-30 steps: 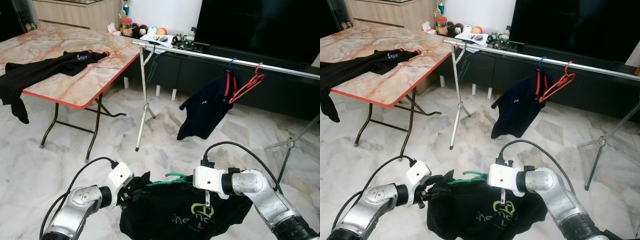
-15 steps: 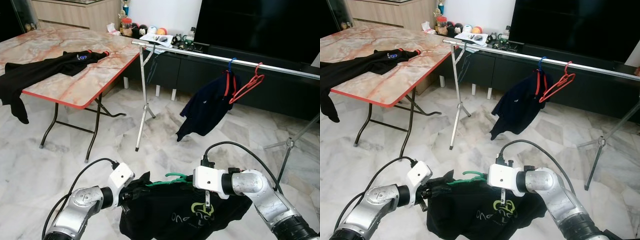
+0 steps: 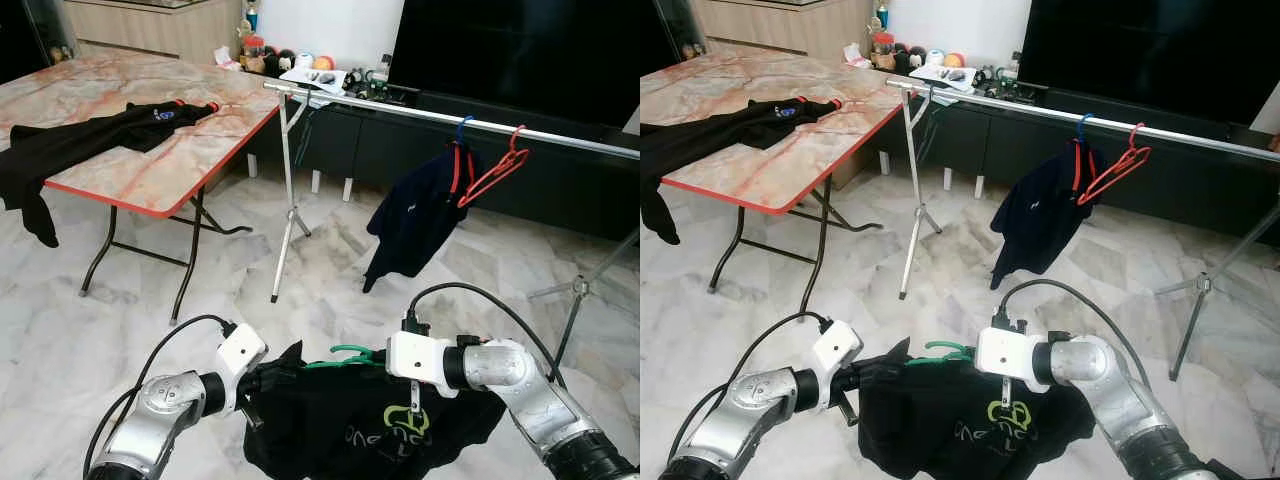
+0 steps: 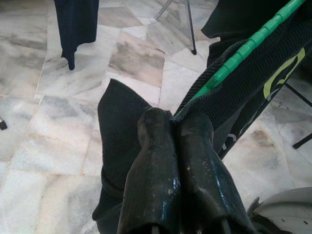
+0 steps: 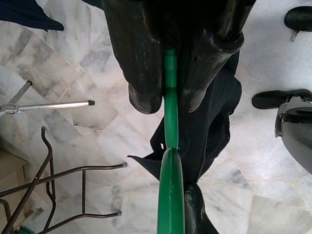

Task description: Hang hanger

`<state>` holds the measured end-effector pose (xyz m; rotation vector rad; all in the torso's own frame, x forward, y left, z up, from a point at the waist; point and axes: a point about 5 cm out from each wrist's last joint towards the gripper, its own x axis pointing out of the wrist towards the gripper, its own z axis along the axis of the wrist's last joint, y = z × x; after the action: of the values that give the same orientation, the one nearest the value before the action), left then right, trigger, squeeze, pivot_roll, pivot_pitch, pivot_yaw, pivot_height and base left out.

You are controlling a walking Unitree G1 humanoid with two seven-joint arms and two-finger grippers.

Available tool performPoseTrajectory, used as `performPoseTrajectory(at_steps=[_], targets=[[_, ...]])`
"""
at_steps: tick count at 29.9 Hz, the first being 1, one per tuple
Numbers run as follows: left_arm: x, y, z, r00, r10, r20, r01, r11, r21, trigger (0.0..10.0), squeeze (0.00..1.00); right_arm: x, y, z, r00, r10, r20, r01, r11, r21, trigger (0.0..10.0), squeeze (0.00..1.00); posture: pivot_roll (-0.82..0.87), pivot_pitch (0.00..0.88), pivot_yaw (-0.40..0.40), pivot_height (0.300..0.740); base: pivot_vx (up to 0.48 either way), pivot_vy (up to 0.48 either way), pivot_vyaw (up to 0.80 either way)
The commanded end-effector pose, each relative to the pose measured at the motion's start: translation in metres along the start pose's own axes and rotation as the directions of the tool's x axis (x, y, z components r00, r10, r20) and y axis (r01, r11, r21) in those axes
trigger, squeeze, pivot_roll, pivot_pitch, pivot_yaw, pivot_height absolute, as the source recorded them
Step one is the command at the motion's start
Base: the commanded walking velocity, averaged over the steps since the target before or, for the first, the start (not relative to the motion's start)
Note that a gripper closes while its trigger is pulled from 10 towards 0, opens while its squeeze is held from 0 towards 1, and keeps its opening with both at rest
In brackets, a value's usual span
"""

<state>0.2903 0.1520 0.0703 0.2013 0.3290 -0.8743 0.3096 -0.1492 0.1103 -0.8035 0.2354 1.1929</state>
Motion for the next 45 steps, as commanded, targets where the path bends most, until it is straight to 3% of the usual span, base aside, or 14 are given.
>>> performPoseTrajectory(at_steps=[1, 6, 10, 15, 19, 22, 25, 26, 29, 34, 39, 43, 44, 45], targets=[[0.0, 0.001, 0.001, 1.0, 0.005, 0.008, -0.005, 1.0, -0.006, 0.0, 0.0, -0.005, -0.013, 0.006, 0.998, -0.058, 0.017, 0.058, 0.998, -0.023, 10.0, 0.0, 0.13, 0.04, -0.073, 0.74, 0.0, 0.0, 0.0], [-0.003, 0.003, 0.0, 1.0, 0.016, -0.001, -0.016, 1.0, 0.0, 0.0, 0.0, -0.006, -0.024, 0.001, 0.985, -0.17, -0.032, 0.17, 0.985, -0.002, 10.0, 0.0, 0.13, 0.04, -0.073, 0.74, 0.0, 0.0, 0.0], [-0.008, 0.009, -0.002, 0.998, 0.062, -0.021, -0.062, 0.998, 0.018, 0.0, 0.0, -0.009, -0.038, -0.01, 0.939, -0.321, -0.128, 0.328, 0.944, 0.044, 10.0, 0.0, 0.14, 0.039, -0.073, 0.74, 0.0, 0.0, 0.0], [-0.01, 0.01, -0.002, 0.997, 0.079, -0.022, -0.078, 0.997, 0.024, 0.0, 0.0, -0.013, -0.046, -0.016, 0.9, -0.4, -0.172, 0.42, 0.903, 0.096, 10.0, 0.0, 0.14, 0.039, -0.073, 0.74, 0.0, 0.0, 0.0], [-0.01, 0.01, -0.003, 0.997, 0.07, -0.032, -0.069, 0.997, 0.024, 0.0, 0.0, -0.011, -0.045, -0.013, 0.905, -0.399, -0.144, 0.414, 0.905, 0.093, 10.0, 0.0, 0.14, 0.037, -0.073, 0.74, 0.0, 0.0, 0.0], [-0.011, 0.006, -0.009, 0.993, 0.041, -0.108, -0.035, 0.998, 0.056, 0.0, 0.0, -0.013, -0.054, -0.008, 0.872, -0.475, -0.117, 0.487, 0.867, 0.108, 10.0, 0.0, 0.14, 0.037, -0.073, 0.74, 0.0, 0.0, 0.0], [-0.014, 0.004, -0.02, 0.975, 0.026, -0.222, -0.007, 0.996, 0.085, 0.0, 0.0, -0.017, -0.066, 0.004, 0.831, -0.555, -0.035, 0.549, 0.808, 0.212, 10.0, 0.0, 0.14, 0.037, -0.071, 0.74, 0.0, 0.0, 0.0], [-0.016, 0.003, -0.029, 0.951, 0.02, -0.308, 0.014, 0.994, 0.11, 0.0, 0.0, -0.02, -0.073, 0.011, 0.799, -0.601, 0.0, 0.578, 0.769, 0.274, 10.0, 0.0, 0.14, 0.037, -0.071, 0.74, 0.0, 0.0, 0.0], [-0.02, 0.003, -0.04, 0.915, 0.021, -0.404, 0.038, 0.99, 0.139, 0.0, 0.0, -0.021, -0.077, 0.01, 0.782, -0.623, -0.01, 0.59, 0.735, 0.335, 10.0, 0.0, 0.14, 0.039, -0.071, 0.74, 0.0, 0.0, 0.0], [-0.023, -0.005, -0.048, 0.886, -0.043, -0.462, 0.116, 0.984, 0.132, 0.0, 0.0, -0.019, -0.075, 0.008, 0.795, -0.606, -0.017, 0.574, 0.743, 0.343, 10.0, 0.0, 0.14, 0.039, -0.071, 0.74, 0.0, 0.0, 0.0], [-0.02, -0.003, -0.044, 0.897, -0.009, -0.442, 0.093, 0.981, 0.169, 0.0, 0.0, -0.013, -0.067, 0.007, 0.836, -0.549, -0.013, 0.521, 0.786, 0.333, 10.0, 0.0, 0.14, 0.039, -0.071, 0.74, 0.0, 0.0, 0.0], [-0.021, -0.004, -0.043, 0.901, -0.023, -0.433, 0.099, 0.983, 0.155, 0.0, 0.0, -0.012, -0.065, 0.007, 0.84, -0.542, -0.014, 0.516, 0.791, 0.329, 10.0, 0.0, 0.14, 0.039, -0.071, 0.74, 0.0, 0.0, 0.0], [-0.023, -0.003, -0.045, 0.895, -0.022, -0.446, 0.101, 0.983, 0.156, 1.1, 0.0, -0.013, -0.066, 0.008, 0.838, -0.546, -0.004, 0.514, 0.786, 0.342, 10.0, 0.0, 0.14, 0.039, -0.071, 0.74, 0.0, 0.0, 0.0], [-0.024, -0.003, -0.045, 0.893, -0.018, -0.45, 0.101, 0.982, 0.16, 1.1, 0.0, -0.013, -0.066, 0.009, 0.839, -0.544, 0.0, 0.51, 0.788, 0.345, 10.0, 0.0, 0.14, 0.039, -0.071, 0.74, 0.0, 0.0, 0.0]])
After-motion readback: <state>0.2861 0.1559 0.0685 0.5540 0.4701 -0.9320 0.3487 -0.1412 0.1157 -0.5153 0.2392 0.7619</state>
